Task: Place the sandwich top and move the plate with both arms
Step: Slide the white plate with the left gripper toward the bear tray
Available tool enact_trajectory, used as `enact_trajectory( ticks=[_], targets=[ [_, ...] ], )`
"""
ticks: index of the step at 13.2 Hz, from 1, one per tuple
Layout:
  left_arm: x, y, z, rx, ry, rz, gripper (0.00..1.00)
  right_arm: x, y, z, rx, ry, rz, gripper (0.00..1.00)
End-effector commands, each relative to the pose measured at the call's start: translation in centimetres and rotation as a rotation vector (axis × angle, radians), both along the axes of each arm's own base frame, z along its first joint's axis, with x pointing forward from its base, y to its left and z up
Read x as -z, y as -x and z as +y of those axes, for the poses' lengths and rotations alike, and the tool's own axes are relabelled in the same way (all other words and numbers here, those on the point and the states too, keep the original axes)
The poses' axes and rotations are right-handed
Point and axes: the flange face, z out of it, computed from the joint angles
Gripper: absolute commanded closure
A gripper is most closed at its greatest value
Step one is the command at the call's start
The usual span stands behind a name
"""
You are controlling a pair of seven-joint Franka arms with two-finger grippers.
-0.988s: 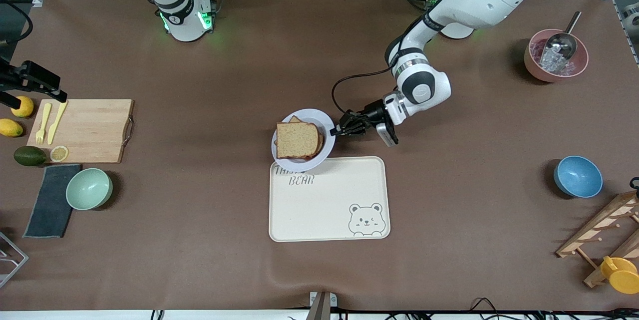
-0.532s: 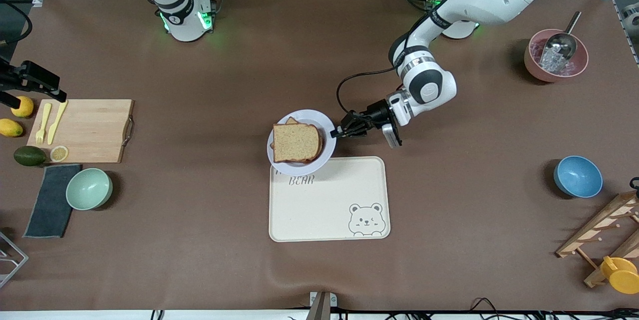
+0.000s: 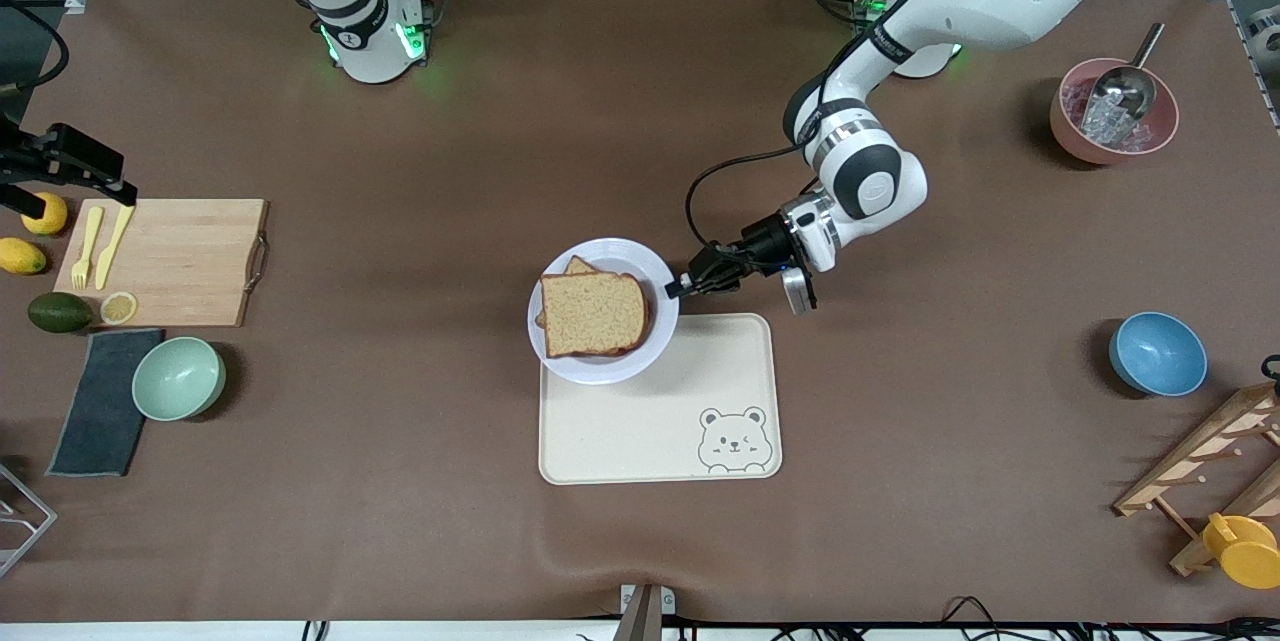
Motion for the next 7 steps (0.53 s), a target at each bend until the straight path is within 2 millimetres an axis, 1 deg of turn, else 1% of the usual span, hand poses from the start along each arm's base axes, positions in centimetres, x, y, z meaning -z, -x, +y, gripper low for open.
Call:
enact_trajectory(
  ticks=[1, 3, 4, 5, 7],
  targets=[
    [-1.9, -1.0, 0.4, -0.041, 0.046, 0.0, 1.0, 0.2, 0.2, -0.4, 0.023, 0.01, 0.013, 0.0],
    [-2.3, -2.7, 2.1, -0.083, 0.057, -0.004, 1.0, 0.2, 0.2, -0.4, 0.024, 0.01, 0.012, 0.0],
    [-2.1, -3.4, 2.9, -0.098, 0.061, -0.003, 1.0, 0.2, 0.2, -0.3, 0.033, 0.01, 0.012, 0.0],
    [-1.8, -4.3, 4.0, -0.115, 0.071, -0.008, 1.0, 0.3, 0.2, -0.3, 0.054, 0.008, 0.016, 0.0],
    [-1.2, -5.6, 5.5, -0.135, 0.107, -0.012, 1.0, 0.2, 0.3, -0.3, 0.062, 0.008, 0.014, 0.0]
  ],
)
